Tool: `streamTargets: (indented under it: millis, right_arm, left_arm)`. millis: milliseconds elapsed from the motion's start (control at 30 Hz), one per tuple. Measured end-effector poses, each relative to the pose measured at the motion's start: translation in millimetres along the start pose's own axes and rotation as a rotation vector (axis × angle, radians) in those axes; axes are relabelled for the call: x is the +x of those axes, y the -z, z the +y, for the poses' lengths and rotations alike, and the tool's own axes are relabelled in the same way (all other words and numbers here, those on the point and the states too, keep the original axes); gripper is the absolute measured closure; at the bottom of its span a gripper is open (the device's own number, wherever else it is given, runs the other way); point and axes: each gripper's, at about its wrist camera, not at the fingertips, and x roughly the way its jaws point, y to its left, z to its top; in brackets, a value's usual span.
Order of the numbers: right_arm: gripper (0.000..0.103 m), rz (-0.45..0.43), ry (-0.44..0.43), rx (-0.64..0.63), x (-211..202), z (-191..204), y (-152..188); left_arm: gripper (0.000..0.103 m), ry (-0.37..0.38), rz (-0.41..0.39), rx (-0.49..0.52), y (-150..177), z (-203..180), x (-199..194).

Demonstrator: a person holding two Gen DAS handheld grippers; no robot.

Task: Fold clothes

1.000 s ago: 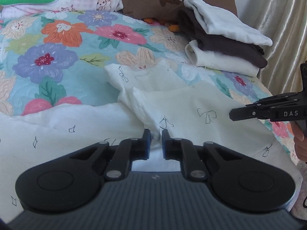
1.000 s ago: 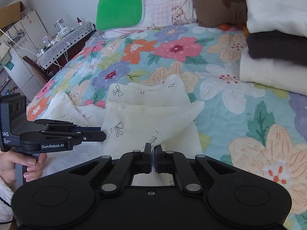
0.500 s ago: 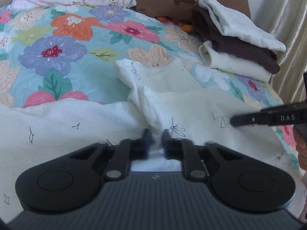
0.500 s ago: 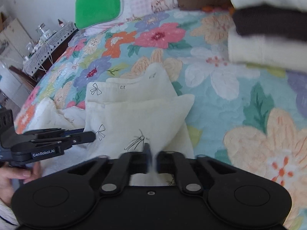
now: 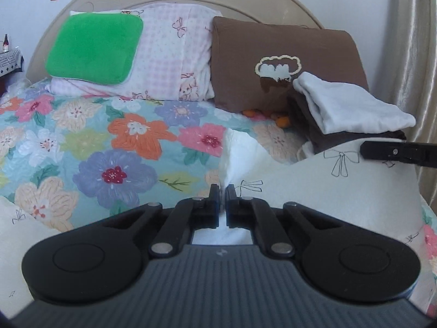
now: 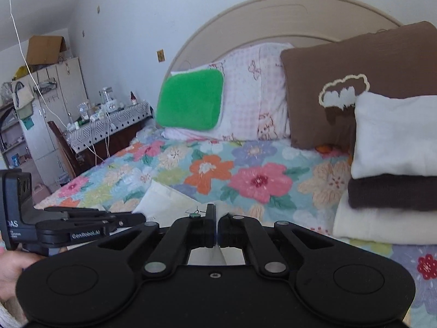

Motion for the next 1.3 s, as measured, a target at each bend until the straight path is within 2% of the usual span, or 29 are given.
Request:
streamTargets:
  millis: [33,100,133,167,233,300,367,433,533,600,633,667,700,800,933,1067,1133,1233,1300]
  right_arm:
    - [0.100,0.019,0.004,0.004,10,-5,1]
    - [0.096,0.104,0.140,0.008,36,-15,12]
    - [0.090,0.154,0.217,0.012,47,-20,20]
    - [0.090,0.204,0.263,0.017,53,-26,28]
    - [0.091,0.274,0.303,0.041,56,-37,42]
    - [0.091,0.312,0.345,0.051,52,-41,45]
    - [0.090,0.300,0.332,0.031,44,-31,42]
    - [0.090,0.290,0.299,0.005,37,-16,37]
    - [0.089,0.314,0.219,-0.034,40,22,32]
    - [0.071,0.340,0.162,-0.057,50,54,31]
    - [0.057,0.347,0.143,-0.060,55,69,30]
    - [0.055,0.351,0.128,-0.059,61,83,29]
    - [0.055,0.354,0.114,-0.057,66,97,28]
    - [0.056,0.356,-0.002,-0.063,88,132,27]
    - [0.056,0.409,-0.059,-0.076,132,168,30]
    - [0.056,0.474,-0.085,-0.001,178,187,35]
    - [0.056,0.506,-0.100,0.035,198,192,38]
    - [0.056,0.518,-0.039,-0.012,222,202,43]
    - [0.055,0.537,-0.037,-0.020,233,205,48]
  left_arm:
    - [0.095,-0.025,0.041,-0.025,0,4,6]
    - [0.095,-0.076,0.134,-0.081,0,15,19]
    - [0.095,-0.098,0.162,-0.090,2,22,19]
    - [0.095,-0.113,0.161,-0.080,3,31,11]
    - [0.092,-0.140,0.148,-0.055,6,49,-6]
    - [0.072,-0.211,0.155,-0.049,8,76,-25]
    - [0.065,-0.285,0.163,-0.045,11,103,-44]
    - [0.065,-0.351,0.188,-0.079,18,137,-58]
    - [0.062,-0.409,0.202,-0.155,27,188,-78]
    - [0.062,-0.423,0.208,-0.208,34,217,-89]
    - [0.062,-0.430,0.211,-0.235,37,232,-94]
    - [0.062,-0.437,0.214,-0.244,40,245,-98]
    - [0.062,-0.440,0.214,-0.248,43,255,-101]
    - [0.063,-0.405,0.193,-0.265,50,280,-107]
    - [0.062,-0.333,0.159,-0.271,56,299,-104]
    - [0.062,-0.276,0.143,-0.295,57,306,-92]
    - [0.062,-0.235,0.166,-0.290,56,306,-82]
    - [0.064,-0.235,0.211,-0.182,52,296,-69]
    - [0.064,-0.231,0.211,-0.124,49,292,-64]
